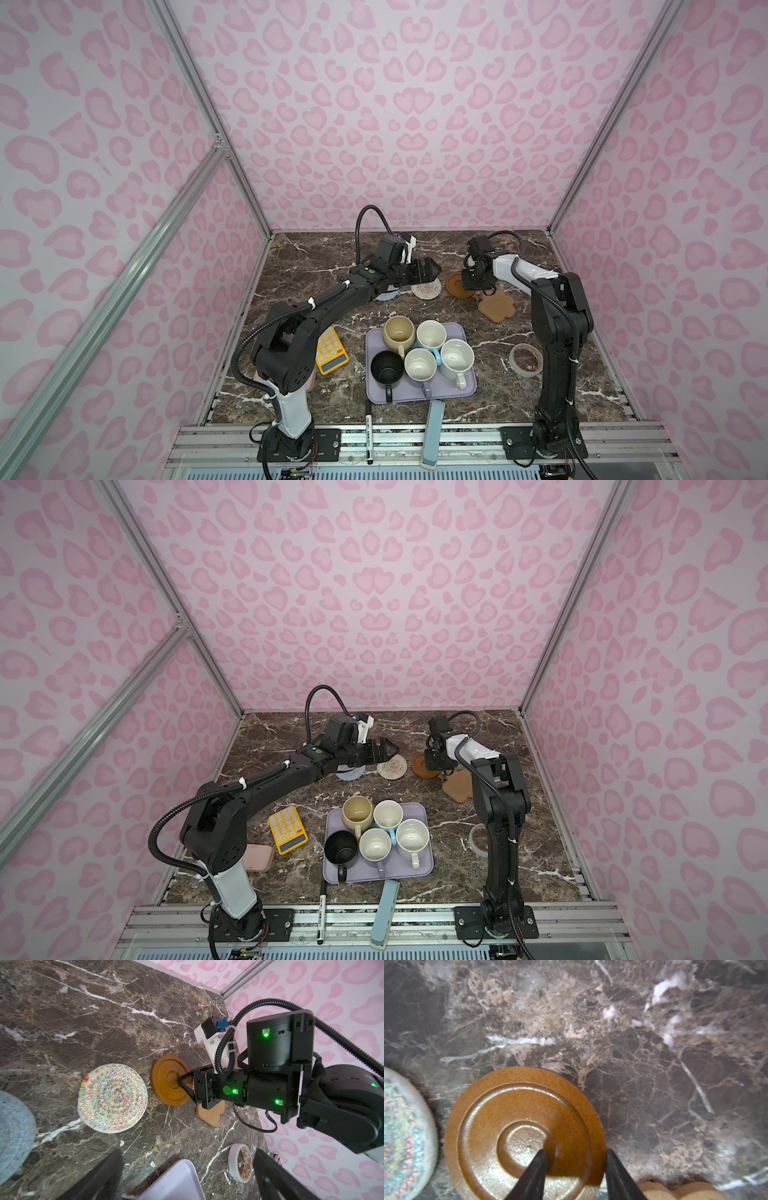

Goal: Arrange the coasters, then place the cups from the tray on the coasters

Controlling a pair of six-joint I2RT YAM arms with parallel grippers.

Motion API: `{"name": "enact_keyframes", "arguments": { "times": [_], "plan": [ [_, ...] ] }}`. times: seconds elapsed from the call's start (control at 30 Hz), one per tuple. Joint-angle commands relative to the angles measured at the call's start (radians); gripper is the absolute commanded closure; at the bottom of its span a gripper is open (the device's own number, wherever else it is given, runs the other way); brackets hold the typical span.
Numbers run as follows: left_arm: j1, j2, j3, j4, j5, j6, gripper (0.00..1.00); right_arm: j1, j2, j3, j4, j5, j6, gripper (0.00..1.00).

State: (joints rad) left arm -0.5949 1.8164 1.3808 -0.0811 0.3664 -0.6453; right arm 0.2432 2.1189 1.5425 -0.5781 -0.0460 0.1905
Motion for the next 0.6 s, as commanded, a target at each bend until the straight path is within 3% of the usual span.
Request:
{"name": "enact_keyframes", "arguments": {
  "times": [0.0,0.37,0.47,0.57],
  "plan": [
    [0.0,-0.025,-0.012,0.019,-0.009,0.0,0.01,0.002,0.008,0.007,-0.088,-0.014,-0.003,0.53],
    [-0.001,-0.05,-0.023,0.001,-0.044,-0.002,0.02,0.002,-0.033,0.094,-0.119,0.001,-0.016,0.39],
    [0.0,-0.071,-0.029,-0.007,-0.053,0.001,0.02,0.002,-0.083,0.06,-0.118,0.004,-0.006,0.35],
    [-0.005,-0.103,-0.067,-0.007,-0.044,-0.009,0.02,0.002,-0.171,-0.034,-0.093,-0.002,0.023,0.23]
  ]
}}
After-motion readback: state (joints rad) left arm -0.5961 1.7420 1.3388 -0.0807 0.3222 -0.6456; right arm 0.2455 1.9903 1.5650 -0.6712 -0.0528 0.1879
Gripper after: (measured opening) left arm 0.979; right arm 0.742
